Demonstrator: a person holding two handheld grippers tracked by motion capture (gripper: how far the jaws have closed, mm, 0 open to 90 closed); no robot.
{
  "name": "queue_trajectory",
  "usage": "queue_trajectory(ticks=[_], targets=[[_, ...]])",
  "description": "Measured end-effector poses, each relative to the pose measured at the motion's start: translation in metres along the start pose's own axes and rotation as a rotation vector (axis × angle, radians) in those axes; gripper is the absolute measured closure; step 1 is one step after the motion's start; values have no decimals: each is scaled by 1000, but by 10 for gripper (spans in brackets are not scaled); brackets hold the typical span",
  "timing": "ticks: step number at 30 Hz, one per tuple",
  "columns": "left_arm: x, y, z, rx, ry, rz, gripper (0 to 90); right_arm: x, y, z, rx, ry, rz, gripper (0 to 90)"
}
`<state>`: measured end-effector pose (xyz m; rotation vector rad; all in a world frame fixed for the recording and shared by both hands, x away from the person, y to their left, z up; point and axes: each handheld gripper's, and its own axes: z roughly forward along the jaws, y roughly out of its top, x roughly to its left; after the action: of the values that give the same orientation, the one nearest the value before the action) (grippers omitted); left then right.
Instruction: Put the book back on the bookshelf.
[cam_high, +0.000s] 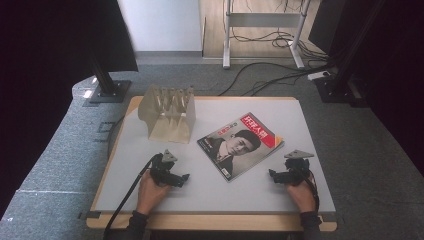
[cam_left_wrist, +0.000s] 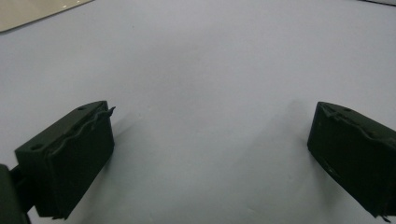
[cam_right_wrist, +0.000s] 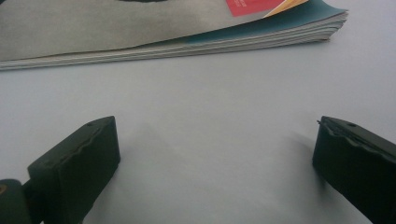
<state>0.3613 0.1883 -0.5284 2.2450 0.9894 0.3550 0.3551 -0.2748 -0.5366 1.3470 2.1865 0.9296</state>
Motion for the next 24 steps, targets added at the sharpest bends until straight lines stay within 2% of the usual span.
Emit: queue_trajectory(ticks=[18,22,24], targets=[[0,2,1,1,-3,1,0,0,0,-1,-5,4,-4,12],[-1,8,4,11,-24,11,0,1,0,-1,-6,3,-6,20],[-3,16,3,6,-37,29,0,1,0,-2,-5,7,4,26]])
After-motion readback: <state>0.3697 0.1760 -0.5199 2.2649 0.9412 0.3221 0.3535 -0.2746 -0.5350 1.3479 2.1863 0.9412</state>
